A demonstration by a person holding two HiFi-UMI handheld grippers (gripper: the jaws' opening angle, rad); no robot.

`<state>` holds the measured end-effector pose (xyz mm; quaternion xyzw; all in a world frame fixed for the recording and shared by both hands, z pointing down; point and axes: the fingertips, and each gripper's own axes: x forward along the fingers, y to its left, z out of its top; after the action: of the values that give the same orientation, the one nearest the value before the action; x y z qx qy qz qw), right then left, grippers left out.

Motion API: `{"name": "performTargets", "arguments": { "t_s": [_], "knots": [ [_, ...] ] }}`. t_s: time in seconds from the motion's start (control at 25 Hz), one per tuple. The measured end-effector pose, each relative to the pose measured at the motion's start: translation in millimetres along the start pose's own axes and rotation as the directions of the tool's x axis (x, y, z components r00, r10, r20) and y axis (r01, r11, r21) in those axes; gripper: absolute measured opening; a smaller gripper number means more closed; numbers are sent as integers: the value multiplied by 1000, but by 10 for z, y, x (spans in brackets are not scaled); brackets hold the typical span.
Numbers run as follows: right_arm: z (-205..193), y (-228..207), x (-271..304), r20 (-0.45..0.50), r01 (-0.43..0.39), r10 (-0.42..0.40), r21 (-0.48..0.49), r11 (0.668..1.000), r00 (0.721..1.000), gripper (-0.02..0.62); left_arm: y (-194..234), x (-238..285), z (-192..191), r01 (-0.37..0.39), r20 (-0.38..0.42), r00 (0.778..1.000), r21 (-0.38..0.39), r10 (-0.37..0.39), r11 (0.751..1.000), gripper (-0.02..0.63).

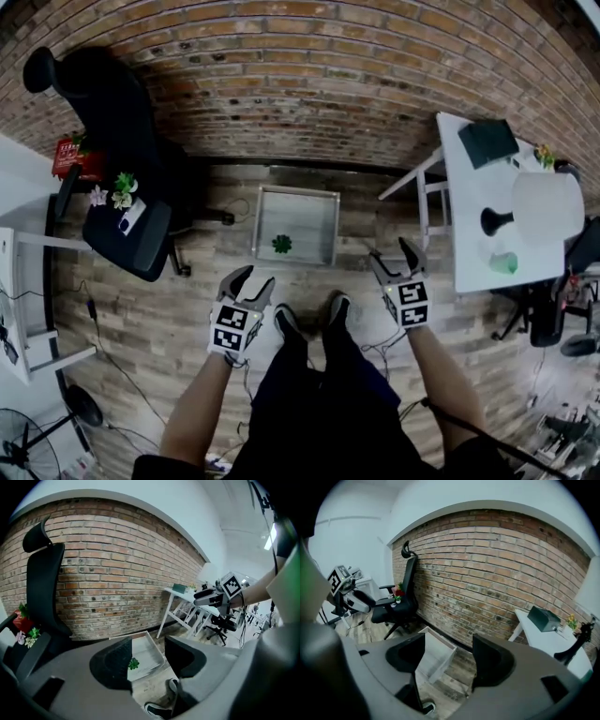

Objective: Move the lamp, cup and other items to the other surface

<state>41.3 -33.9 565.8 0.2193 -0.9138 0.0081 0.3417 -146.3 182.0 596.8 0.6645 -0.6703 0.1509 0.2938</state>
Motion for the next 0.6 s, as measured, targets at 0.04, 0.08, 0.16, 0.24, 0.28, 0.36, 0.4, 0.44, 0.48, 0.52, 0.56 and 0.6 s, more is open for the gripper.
{"name": "performTargets", "arguments": {
  "t_s": [0.04, 0.08, 0.16, 0.24, 0.28, 0.36, 0.4, 0.44, 0.48, 0.52, 0.56, 0.6],
  "knots": [
    [-26, 79, 60, -6, -27, 27, -11, 1000, 1000, 321, 4, 36, -45, -6, -4, 1000, -12, 6, 1000, 210],
    [-55, 141, 119, -13, -52, 52, -21, 998, 999, 321, 8, 78, -86, -13, -8, 1000, -24, 13, 1000, 210],
    [-116, 217, 230, -33, -93, 92, -29, 995, 995, 321, 12, 171, -164, -29, -18, 999, -44, 28, 999, 210],
    [-172, 235, 342, -45, -125, 124, -32, 992, 991, 321, -1, 267, -228, -46, -29, 999, -62, 45, 997, 210],
    [-197, 230, 399, -48, -140, 138, -30, 990, 989, 321, -12, 315, -249, -55, -33, 998, -67, 53, 996, 210],
    [-258, 209, 509, -48, -169, 168, -21, 985, 985, 318, -37, 416, -279, -72, -40, 997, -68, 69, 995, 212],
    [-300, 194, 566, -47, -183, 182, -18, 983, 982, 318, -42, 471, -292, -80, -43, 996, -67, 78, 995, 212],
    [-347, 181, 626, -49, -196, 195, -16, 981, 980, 316, -39, 529, -305, -90, -47, 995, -66, 87, 994, 213],
    [-396, 172, 690, -56, -208, 207, -16, 978, 977, 315, -24, 591, -319, -99, -50, 994, -65, 96, 993, 213],
    [-441, 168, 759, -68, -221, 220, -15, 975, 973, 314, 0, 658, -335, -109, -52, 993, -65, 105, 992, 215],
    [-482, 165, 832, -81, -234, 232, -15, 972, 969, 313, 28, 730, -357, -117, -55, 992, -69, 113, 991, 216],
    [-518, 165, 904, -93, -246, 244, -19, 969, 965, 313, 52, 803, -390, -124, -59, 991, -77, 120, 989, 216]
  ]
}}
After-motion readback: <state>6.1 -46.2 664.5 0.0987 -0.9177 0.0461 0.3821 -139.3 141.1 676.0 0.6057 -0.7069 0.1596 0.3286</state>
